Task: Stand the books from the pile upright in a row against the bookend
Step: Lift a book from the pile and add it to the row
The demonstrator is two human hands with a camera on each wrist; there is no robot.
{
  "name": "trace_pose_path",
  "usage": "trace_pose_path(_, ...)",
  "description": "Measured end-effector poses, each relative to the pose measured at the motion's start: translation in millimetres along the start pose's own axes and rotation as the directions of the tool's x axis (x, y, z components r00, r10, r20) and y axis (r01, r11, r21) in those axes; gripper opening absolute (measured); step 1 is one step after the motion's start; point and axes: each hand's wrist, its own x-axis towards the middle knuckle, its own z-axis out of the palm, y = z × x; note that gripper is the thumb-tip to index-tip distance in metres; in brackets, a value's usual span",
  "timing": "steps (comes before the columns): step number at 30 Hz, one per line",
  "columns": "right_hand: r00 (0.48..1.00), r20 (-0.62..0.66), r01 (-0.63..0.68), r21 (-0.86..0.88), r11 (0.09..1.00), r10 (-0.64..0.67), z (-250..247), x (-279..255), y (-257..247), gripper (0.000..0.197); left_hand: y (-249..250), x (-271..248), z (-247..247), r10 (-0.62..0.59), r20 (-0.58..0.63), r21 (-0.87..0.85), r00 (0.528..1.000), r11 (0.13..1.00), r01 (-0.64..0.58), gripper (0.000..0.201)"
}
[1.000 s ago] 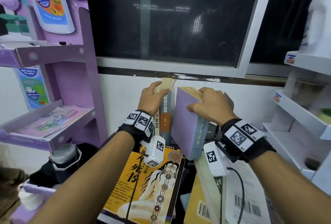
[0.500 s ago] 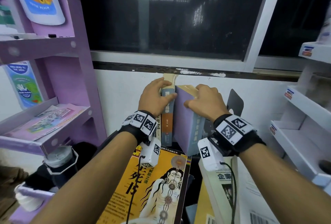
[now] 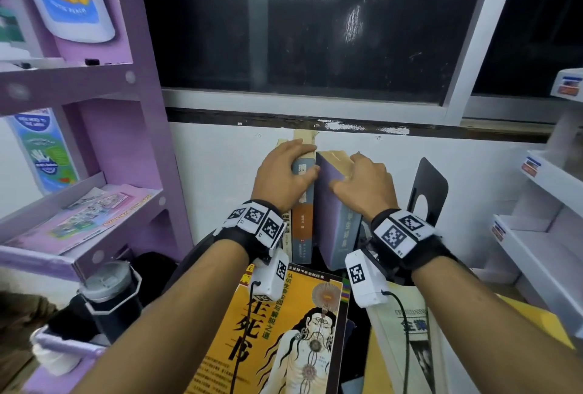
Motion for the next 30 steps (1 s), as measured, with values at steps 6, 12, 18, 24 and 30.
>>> trace_pose_path(6,1.0,-0.013,-0.024,-0.004,1.0,0.024,13.6,3.4,-3.1,0.036,-0.9,4.1,-4.4,-0.006,-0.025,0.0,1.0,1.0,0.006,0.037)
trace_pose_path(12,0.998,-0.019,-0.056,-0.006,0.998,0.056,27.2,2.4,-7.4,0.041,0.2,3.0,-3.5,-0.001,-0.001,0.021,1.0,1.0,0.001,0.036)
trace_pose_path(18,0.999,-0.023,-0.05,0.003,0.999,0.05,28.5,-0.4,-8.6,0.048,1.1,3.4,-3.7,-0.011,0.031,0.034,0.999,0.999,0.01,0.032)
trace_pose_path(24,0.994,0.103,-0.019,0.014,1.0,0.018,23.2,-5.9,-7.8,0.054,0.0,3.1,-6.6,-0.009,0.045,0.029,0.999,1.0,0.008,0.031)
trace_pose_path(30,0.95,0.31,-0.013,0.177,0.984,-0.043,2.7,-11.4,-1.6,0.07,0.2,2.7,-7.8,-0.012,0.047,0.037,0.999,0.999,0.01,0.031)
